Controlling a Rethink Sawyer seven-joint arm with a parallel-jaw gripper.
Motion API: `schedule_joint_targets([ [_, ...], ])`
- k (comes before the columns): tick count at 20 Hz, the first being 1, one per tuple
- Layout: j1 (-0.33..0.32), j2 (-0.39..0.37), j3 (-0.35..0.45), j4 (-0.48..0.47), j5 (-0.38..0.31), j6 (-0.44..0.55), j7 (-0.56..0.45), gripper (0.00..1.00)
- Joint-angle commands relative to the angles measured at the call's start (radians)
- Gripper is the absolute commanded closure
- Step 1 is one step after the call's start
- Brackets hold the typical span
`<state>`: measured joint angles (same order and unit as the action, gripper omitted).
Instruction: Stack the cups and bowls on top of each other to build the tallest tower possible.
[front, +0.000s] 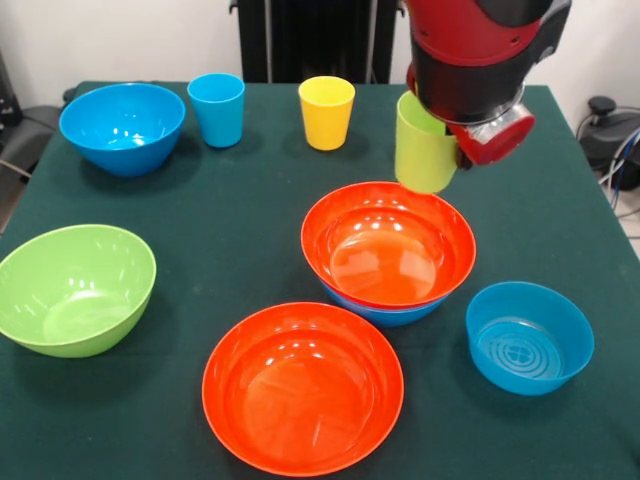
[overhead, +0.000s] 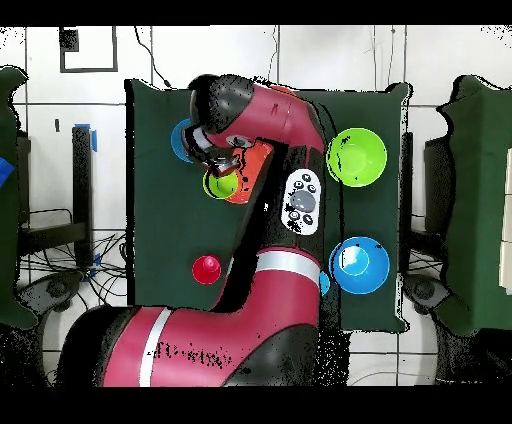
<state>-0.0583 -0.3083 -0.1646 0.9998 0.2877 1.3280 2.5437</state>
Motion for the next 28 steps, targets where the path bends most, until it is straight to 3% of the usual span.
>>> schedule_joint_targets([
  [1,-0.024,0.078,0.120,-0.026,-0.050,-0.026,-0.085,1.00],
  [21,-0.037,0.161,0.101,-0.076,-0.063,-0.127,-0.080,1.00],
  [28,-0.026,0.157,0.088,-0.094,-0.053,-0.130,-0.048,1.00],
])
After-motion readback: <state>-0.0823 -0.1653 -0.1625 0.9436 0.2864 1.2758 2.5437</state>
